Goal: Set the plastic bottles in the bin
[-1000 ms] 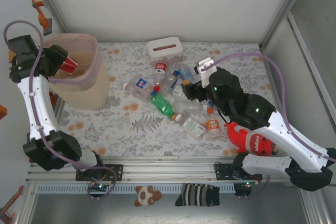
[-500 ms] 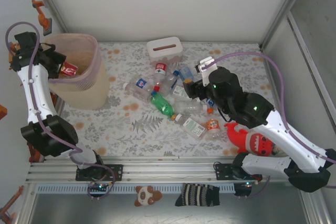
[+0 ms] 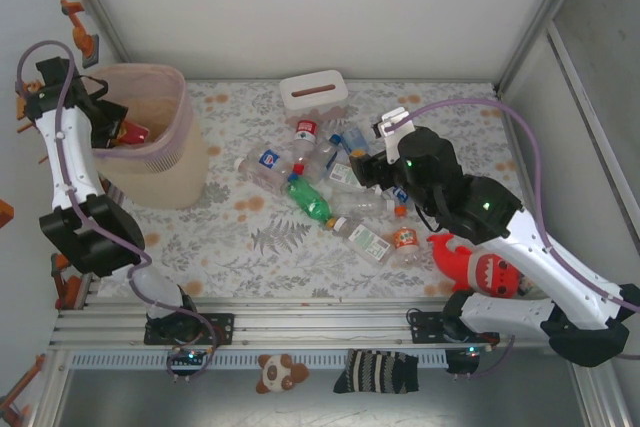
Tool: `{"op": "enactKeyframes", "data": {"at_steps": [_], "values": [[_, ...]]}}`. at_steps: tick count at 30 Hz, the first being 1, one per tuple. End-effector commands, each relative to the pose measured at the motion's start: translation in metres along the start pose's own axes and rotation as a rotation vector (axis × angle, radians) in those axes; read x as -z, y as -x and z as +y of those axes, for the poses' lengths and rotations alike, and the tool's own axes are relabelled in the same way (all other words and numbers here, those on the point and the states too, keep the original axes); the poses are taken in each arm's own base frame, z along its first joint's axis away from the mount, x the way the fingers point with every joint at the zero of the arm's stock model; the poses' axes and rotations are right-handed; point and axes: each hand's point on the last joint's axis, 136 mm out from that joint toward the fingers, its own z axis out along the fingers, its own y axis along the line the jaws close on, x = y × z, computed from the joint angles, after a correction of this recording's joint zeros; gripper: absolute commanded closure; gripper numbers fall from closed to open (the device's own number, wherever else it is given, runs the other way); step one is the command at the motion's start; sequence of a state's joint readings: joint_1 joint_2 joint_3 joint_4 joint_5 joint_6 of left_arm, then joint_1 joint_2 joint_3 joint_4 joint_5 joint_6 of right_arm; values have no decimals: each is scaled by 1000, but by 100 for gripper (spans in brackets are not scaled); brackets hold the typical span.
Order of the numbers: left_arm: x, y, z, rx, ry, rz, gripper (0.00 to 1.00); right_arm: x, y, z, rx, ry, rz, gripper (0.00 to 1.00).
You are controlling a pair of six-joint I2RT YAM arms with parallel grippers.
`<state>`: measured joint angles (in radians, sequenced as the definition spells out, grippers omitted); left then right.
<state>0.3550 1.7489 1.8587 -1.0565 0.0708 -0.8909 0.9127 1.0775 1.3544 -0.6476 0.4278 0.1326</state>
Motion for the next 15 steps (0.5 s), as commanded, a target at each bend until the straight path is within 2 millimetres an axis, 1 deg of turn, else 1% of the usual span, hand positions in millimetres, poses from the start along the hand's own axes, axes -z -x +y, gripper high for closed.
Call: {"op": "enactKeyframes", "data": {"at_steps": [1, 3, 5, 7, 10, 15], "values": [[29, 0, -10, 40, -52, 2, 38, 2, 2, -4, -1, -12, -7, 14], [34, 1, -15, 51, -72, 0, 38, 1, 1, -4, 1, -14, -3, 14], [33, 1, -17, 56, -74, 4, 38, 0, 1, -4, 3, -15, 0, 14], [27, 0, -17, 64, -64, 13, 38, -1, 1, -3, 2, -12, 0, 14], [12, -4, -15, 84, -38, 47, 37, -4, 1, -3, 3, -13, 4, 14], [-18, -16, -15, 74, 22, 93, 36, -7, -2, -4, 4, -18, 11, 14]]}}
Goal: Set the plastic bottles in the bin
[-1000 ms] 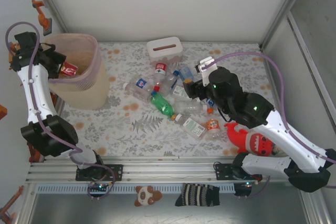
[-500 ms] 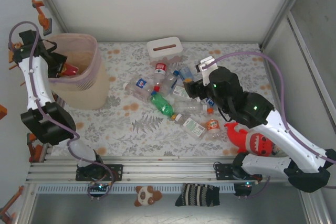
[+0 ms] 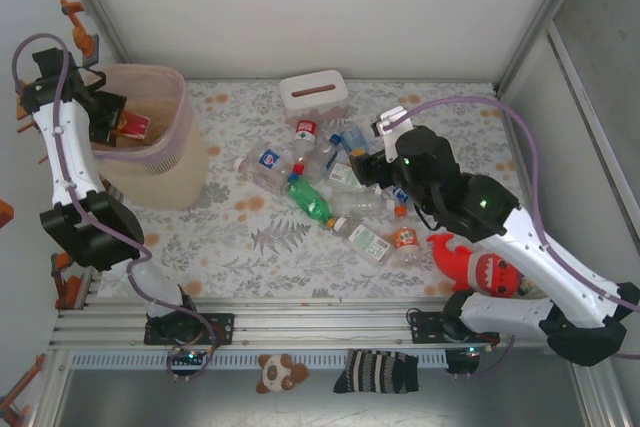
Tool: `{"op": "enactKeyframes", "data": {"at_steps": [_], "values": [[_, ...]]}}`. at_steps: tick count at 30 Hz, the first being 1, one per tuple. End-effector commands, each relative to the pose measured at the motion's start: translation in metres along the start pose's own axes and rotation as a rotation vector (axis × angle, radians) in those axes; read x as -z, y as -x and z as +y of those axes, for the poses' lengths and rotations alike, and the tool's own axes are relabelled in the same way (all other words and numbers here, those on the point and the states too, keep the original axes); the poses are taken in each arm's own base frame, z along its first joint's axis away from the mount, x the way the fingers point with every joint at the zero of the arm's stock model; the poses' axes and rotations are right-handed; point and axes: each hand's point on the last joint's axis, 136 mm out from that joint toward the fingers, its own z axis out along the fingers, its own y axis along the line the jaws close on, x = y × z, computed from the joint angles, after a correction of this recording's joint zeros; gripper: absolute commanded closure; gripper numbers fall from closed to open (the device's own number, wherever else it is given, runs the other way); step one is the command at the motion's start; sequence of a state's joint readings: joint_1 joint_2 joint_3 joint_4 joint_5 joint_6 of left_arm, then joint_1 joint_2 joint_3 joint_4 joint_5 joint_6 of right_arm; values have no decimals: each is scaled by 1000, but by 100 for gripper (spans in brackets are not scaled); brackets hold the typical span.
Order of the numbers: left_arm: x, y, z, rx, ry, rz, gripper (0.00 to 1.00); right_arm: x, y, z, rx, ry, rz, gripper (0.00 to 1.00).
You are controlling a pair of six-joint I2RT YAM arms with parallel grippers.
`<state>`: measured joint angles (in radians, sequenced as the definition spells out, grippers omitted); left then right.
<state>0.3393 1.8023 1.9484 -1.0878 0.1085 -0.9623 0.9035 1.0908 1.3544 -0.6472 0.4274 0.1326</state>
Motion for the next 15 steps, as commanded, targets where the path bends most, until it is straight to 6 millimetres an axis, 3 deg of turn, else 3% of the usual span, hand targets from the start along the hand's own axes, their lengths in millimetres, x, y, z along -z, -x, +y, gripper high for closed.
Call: {"op": "enactKeyframes", "data": {"at_steps": [1, 9, 15], "values": [[-23, -15, 7, 21, 68, 63, 36, -1, -1, -3, 2, -10, -1, 14], [-65, -25, 33, 48, 198, 110, 30, -2, -7, -10, -7, -30, 6, 14], [-79, -31, 36, 70, 218, 147, 19, -4, -10, -12, -11, -36, 15, 14]]}}
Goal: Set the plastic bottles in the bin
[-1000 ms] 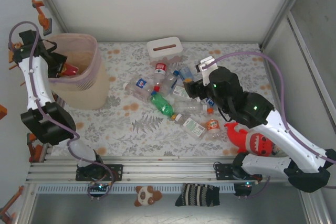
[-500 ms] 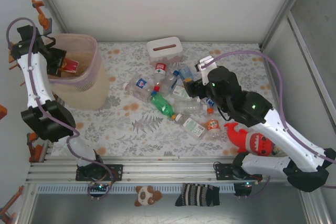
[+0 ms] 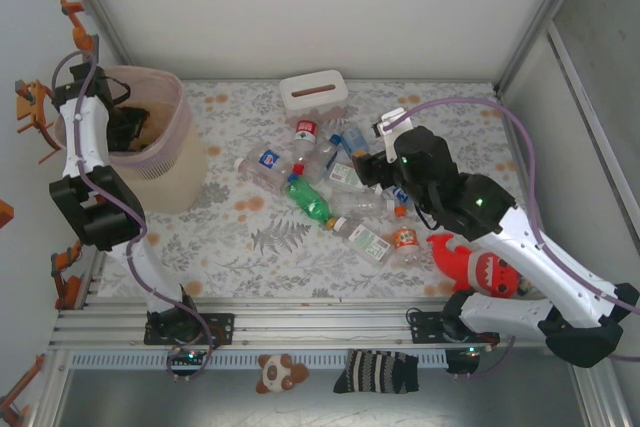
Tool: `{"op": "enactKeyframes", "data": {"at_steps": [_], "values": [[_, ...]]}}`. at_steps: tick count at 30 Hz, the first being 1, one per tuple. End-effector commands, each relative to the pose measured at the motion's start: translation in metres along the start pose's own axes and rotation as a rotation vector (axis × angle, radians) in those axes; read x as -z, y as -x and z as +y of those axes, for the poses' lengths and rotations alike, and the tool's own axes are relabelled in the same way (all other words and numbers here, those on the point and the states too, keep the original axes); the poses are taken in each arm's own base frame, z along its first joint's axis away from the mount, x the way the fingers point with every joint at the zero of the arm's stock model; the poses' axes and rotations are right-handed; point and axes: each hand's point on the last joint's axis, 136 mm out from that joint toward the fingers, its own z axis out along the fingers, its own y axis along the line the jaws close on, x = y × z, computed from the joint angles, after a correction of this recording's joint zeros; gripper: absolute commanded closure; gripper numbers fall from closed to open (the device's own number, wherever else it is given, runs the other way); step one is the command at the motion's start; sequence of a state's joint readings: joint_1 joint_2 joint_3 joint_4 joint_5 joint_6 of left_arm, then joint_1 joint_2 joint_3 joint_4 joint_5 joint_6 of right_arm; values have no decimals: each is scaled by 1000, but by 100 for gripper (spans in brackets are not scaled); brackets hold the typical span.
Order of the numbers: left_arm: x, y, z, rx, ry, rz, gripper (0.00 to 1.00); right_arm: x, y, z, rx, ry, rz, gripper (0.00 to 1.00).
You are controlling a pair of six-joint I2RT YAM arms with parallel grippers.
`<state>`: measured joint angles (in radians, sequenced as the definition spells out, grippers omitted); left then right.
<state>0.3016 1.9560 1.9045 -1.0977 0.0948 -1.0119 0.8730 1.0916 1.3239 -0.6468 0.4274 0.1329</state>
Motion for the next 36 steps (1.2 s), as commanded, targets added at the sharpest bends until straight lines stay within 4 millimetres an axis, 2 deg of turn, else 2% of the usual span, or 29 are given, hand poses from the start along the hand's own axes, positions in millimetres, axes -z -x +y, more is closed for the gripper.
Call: {"op": "enactKeyframes", "data": {"at_steps": [1, 5, 10, 19, 28, 36], "values": [[-6, -4, 9, 36, 38, 32, 18, 3, 2, -4, -12, -5, -17, 14], [4, -4, 5, 39, 14, 17, 12, 2, 0, -4, -17, 0, -9, 14], [29, -3, -3, 39, -50, -10, 7, -3, -6, -4, -31, 12, 22, 14], [75, -10, -15, 14, -166, -45, 1, -18, -33, -7, -66, 9, 159, 14], [132, -28, -35, -176, -370, -110, 1, -38, -95, -19, -175, -22, 420, 17], [182, -60, -44, -415, -668, -174, 3, -49, -156, -34, -285, -82, 607, 19]]}}
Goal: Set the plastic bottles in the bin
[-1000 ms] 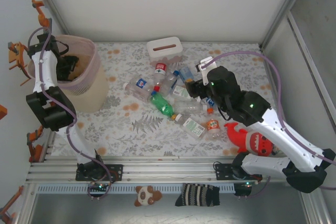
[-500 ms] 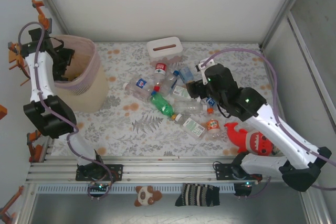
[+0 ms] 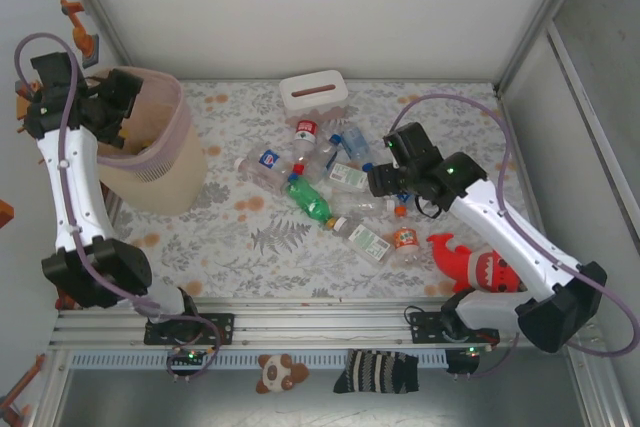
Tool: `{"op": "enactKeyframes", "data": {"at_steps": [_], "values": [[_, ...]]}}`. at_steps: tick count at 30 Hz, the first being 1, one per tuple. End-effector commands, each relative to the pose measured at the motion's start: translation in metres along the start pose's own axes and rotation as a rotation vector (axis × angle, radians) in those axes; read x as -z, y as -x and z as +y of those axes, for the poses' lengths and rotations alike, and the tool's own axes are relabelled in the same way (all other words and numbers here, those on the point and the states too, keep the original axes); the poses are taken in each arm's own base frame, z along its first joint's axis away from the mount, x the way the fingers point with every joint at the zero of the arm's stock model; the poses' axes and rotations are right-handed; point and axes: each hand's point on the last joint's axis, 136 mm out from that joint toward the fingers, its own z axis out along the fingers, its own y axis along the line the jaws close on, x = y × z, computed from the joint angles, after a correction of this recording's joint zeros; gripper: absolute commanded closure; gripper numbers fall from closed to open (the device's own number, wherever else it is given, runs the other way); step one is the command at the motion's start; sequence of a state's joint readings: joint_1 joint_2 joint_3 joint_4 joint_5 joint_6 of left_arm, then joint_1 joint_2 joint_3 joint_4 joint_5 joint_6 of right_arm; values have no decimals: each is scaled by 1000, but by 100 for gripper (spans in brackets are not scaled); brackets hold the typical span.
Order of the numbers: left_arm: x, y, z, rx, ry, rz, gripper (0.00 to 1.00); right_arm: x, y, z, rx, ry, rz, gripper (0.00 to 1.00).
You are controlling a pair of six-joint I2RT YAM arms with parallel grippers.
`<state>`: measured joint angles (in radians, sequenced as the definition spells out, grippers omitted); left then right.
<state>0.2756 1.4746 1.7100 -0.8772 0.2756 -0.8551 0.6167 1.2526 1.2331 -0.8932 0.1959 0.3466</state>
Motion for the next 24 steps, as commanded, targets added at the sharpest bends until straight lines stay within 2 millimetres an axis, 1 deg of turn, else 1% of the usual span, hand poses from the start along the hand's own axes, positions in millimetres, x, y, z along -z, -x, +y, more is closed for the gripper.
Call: {"op": "enactKeyframes", "data": {"at_steps": [1, 5, 9, 13, 16, 20, 24], "values": [[19, -8, -33, -174, -222, -23, 4, -13, -28, -11, -77, -22, 103, 19], [43, -29, -55, -274, -432, -22, 6, -29, -53, -23, -132, -60, 174, 19], [63, -51, -69, -348, -583, 14, 6, -42, -78, -25, -176, -71, 233, 19], [75, -68, -71, -367, -645, 35, 6, -55, -104, -22, -228, -52, 277, 19], [82, -78, -68, -375, -659, 38, 6, -60, -121, -26, -260, -72, 304, 19], [88, -86, -65, -381, -668, 40, 6, -69, -142, -29, -293, -86, 330, 19], [87, -94, -62, -372, -672, 63, 6, -73, -161, -36, -313, -119, 352, 20]]}}
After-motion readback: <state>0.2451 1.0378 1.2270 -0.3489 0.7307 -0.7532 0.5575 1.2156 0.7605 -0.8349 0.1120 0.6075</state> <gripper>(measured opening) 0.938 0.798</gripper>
